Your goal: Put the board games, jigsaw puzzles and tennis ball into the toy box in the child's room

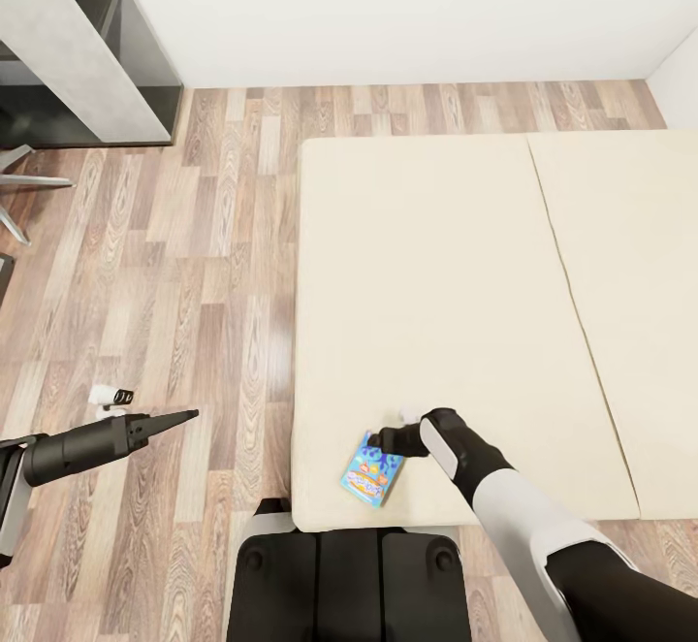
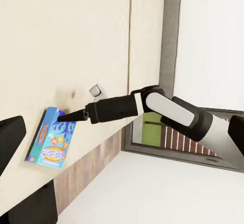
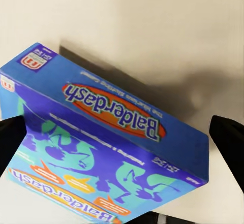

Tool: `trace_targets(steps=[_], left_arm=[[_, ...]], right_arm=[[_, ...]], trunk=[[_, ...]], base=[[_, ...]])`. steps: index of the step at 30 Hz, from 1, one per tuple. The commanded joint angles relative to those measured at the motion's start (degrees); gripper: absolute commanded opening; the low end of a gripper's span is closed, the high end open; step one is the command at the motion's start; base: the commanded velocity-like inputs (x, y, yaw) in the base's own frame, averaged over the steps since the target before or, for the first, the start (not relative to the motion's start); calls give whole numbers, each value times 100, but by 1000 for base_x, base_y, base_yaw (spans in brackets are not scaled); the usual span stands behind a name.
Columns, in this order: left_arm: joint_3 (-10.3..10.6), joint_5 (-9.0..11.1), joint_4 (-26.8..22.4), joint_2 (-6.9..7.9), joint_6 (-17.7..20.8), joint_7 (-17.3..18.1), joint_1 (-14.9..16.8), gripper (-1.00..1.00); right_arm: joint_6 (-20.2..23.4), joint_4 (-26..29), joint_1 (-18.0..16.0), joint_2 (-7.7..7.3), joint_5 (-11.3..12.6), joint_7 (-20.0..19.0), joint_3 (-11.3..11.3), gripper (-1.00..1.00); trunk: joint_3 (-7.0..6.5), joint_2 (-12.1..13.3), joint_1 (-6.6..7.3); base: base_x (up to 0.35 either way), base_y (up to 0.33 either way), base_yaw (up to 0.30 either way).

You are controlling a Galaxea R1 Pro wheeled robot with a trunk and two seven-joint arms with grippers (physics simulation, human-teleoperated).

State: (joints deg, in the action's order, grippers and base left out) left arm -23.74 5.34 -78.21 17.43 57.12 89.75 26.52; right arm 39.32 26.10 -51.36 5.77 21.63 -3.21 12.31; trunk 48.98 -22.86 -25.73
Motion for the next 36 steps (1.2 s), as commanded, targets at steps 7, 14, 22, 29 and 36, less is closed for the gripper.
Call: trace_targets(steps=[7, 14, 22, 29, 36], left_arm=[[-4, -7, -1, -1, 62, 25, 2, 100], [-2, -3, -1, 0, 62, 25, 2, 100], [-2, 2, -1, -1, 62, 25, 2, 100], [-4, 2, -1, -2, 62, 25, 2, 100], [-7, 2, -1, 3, 62, 25, 2, 100]], right_arm=[[11, -70, 3, 2, -168, -20, 15, 100], [14, -86, 3, 1, -167, -22, 8, 100], [22, -95, 3, 3, -164, -21, 8, 100], [15, -96, 3, -4, -164, -19, 8, 100], [20, -96, 3, -1, -166, -15, 8, 100]], trunk=[[-1, -5, -6], [-8, -5, -6], [-8, -5, -6], [-20, -5, -6], [-23, -5, -6]], base=[[0, 0, 15], [0, 0, 14], [0, 0, 0], [0, 0, 0], [0, 0, 0]])
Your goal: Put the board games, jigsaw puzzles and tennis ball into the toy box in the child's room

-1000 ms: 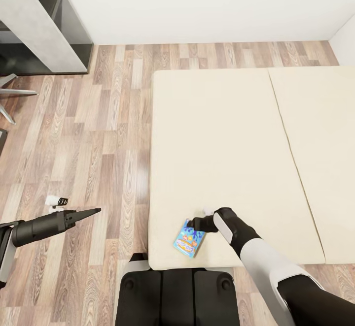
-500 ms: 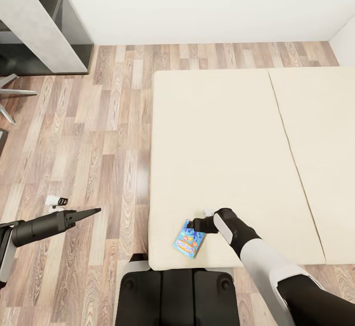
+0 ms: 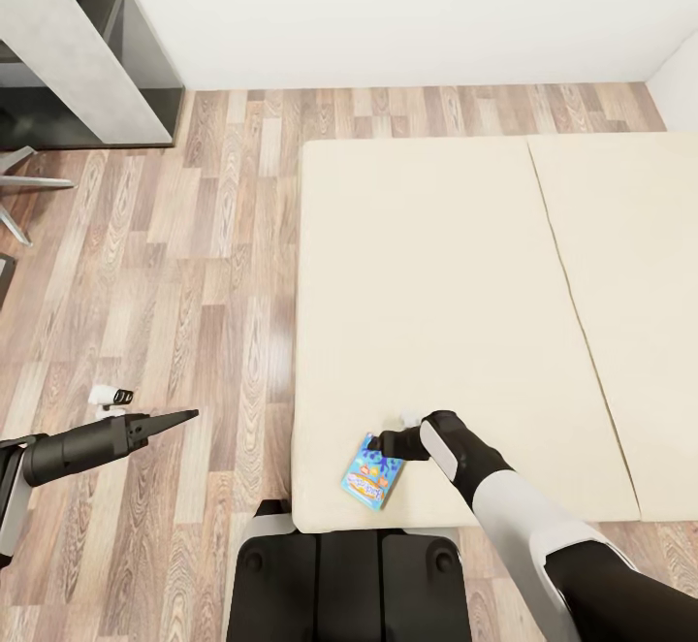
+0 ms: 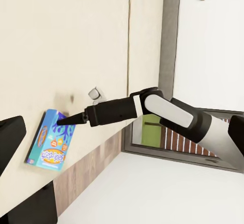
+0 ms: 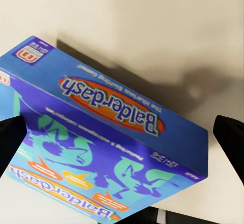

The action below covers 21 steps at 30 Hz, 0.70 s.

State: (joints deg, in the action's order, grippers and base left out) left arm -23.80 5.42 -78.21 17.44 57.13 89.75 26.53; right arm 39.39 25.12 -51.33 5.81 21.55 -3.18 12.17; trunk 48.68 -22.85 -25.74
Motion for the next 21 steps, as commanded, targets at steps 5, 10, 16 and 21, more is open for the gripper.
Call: trace_targets(steps=[5, 10, 16, 21], left_arm=[[-2, -6, -2, 3, 61, 25, 1, 100], [-2, -6, -2, 2, 61, 25, 1, 100], [1, -6, -2, -3, 61, 25, 1, 100], [6, -6, -2, -4, 61, 25, 1, 100]], right_arm=[[16, 2, 0, -2, -158, -21, 22, 100], [16, 2, 0, -1, -153, -21, 22, 100], [16, 2, 0, 1, -152, -24, 22, 100], [22, 2, 3, 1, -139, -34, 17, 100]], trunk=[[6, -7, -4], [4, -7, -4], [-17, -7, -4], [-56, -7, -4]], base=[[0, 0, 0], [0, 0, 0], [0, 0, 0], [0, 0, 0]])
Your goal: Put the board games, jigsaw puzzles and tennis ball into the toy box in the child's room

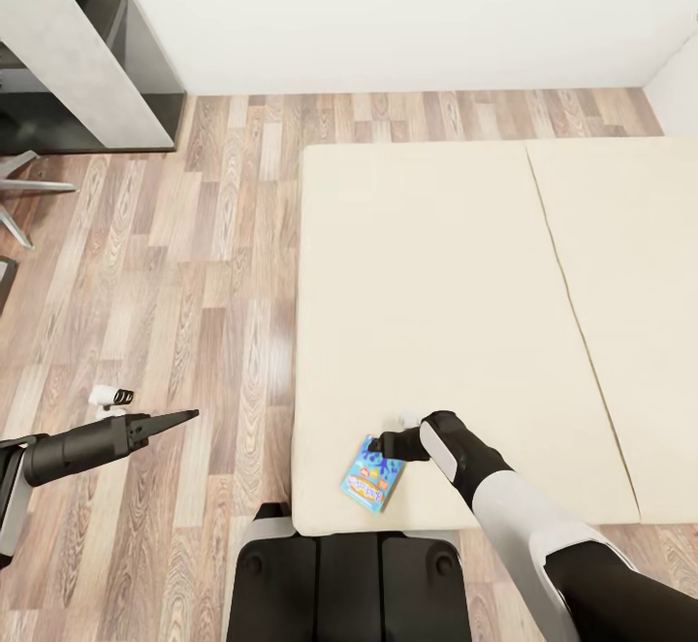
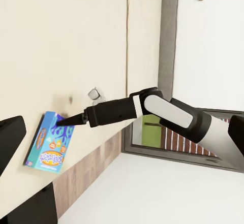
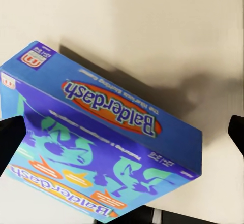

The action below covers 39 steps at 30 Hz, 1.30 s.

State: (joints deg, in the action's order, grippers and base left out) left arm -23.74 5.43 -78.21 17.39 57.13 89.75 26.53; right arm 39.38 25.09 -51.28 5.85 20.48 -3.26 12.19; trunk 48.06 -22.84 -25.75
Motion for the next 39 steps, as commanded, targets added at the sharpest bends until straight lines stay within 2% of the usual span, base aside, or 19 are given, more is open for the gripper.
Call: trace_targets(steps=[1, 18, 39], left_arm=[[0, -7, -1, 1, 61, 25, 1, 100], [-8, -7, -1, 3, 61, 25, 1, 100], [-8, -7, -1, 5, 61, 25, 1, 100]], right_arm=[[24, 5, 1, -4, -24, -30, 14, 100], [68, 15, 192, 0, 142, -28, 3, 100], [70, 5, 197, 8, 150, -41, 6, 100]], trunk=[[-3, -8, -4], [-109, -8, -4], [-122, -8, -4]], base=[[0, 0, 0], [0, 0, -4], [0, 0, -4]])
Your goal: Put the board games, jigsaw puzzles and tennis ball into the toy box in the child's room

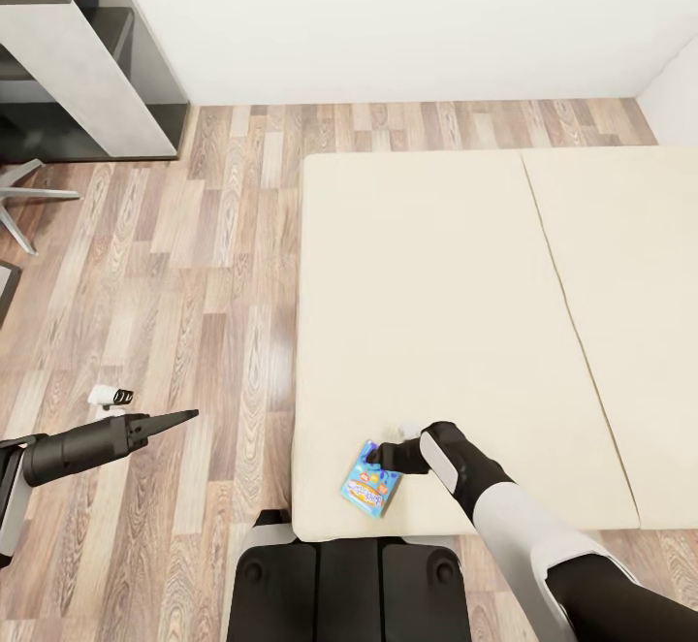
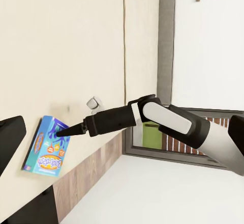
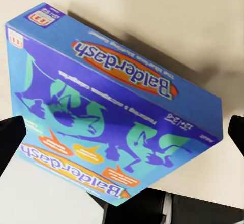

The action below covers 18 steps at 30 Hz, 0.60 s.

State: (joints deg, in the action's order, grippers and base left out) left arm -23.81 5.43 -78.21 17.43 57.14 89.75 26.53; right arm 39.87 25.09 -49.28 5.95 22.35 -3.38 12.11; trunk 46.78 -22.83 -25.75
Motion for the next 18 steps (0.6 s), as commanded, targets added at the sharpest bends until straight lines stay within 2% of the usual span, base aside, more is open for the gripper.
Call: trace_targets(steps=[1, 18], left_arm=[[0, -6, -1, 1, 61, 25, 1, 100], [6, -6, -1, -2, 61, 25, 1, 100]], right_arm=[[22, 5, -2, -1, -37, -30, 15, 100], [37, 5, -3, 113, -10, -48, 4, 100]], trunk=[[6, -9, -3], [6, -9, -3]], base=[[0, 0, 0], [0, 0, 0]])
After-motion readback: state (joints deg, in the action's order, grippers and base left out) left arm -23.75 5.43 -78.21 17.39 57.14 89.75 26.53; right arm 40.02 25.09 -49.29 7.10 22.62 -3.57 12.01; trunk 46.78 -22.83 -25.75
